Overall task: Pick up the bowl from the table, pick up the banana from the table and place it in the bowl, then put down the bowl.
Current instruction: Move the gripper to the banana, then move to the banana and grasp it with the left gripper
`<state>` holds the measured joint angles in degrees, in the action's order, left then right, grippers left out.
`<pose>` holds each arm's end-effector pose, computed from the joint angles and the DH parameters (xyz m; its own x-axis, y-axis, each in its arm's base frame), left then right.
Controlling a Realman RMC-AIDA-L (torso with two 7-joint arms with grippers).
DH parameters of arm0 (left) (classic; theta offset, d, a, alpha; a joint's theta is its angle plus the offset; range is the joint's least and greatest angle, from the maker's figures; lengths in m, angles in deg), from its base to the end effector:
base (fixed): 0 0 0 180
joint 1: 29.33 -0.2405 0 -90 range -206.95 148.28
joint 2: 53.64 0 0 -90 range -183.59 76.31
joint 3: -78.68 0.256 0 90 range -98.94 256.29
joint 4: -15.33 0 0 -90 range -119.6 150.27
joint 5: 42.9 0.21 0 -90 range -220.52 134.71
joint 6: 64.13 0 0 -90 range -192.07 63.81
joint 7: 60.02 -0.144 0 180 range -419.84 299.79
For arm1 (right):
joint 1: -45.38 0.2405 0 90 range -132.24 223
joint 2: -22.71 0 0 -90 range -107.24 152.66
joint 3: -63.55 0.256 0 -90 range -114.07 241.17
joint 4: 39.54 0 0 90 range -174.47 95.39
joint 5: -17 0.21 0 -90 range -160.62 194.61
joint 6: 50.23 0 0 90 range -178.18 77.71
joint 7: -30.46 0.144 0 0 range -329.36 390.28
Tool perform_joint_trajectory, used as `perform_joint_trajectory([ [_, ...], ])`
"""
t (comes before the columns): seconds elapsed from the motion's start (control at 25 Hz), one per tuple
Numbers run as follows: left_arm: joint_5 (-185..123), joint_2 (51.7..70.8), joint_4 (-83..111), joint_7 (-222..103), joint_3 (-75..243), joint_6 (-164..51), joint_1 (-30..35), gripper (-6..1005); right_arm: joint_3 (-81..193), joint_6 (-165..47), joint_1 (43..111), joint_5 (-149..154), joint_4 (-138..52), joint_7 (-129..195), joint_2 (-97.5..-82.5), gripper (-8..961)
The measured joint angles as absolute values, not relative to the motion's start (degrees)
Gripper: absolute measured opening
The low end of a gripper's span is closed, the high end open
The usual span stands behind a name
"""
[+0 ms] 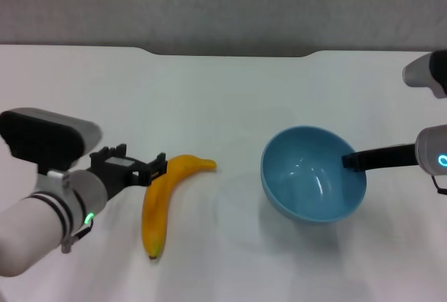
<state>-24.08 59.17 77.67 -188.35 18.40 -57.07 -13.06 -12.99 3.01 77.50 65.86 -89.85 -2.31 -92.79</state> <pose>-0.2553 0.3532 -0.0627 0.7182 0.4833 0.5005 0.6787 -0.3283 -0.6569 0.2658 0.3968 -0.0149 0.5227 -0.8026 -0.2876 -0.8119 -0.3657 -0.4551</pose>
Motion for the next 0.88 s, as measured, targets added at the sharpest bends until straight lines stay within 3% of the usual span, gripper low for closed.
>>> perform_joint_trajectory([
  [0.4, -43.65, 60.13, 76.62, -205.59, 20.63, -47.35, -7.93, 817, -13.33, 2.95, 77.03, 65.87, -91.44, -1.84, -92.73, 55],
  [0.64, -46.70, 62.81, 73.41, -214.56, 17.60, -47.88, -7.69, 817, -13.65, 2.89, 77.12, 65.87, -91.56, -1.81, -92.82, 60],
  [0.88, -47.04, 62.90, 71.69, -214.92, 17.00, -50.43, -7.73, 818, -14.99, 2.82, 76.92, 68.98, -91.98, -2.65, -92.72, 65],
])
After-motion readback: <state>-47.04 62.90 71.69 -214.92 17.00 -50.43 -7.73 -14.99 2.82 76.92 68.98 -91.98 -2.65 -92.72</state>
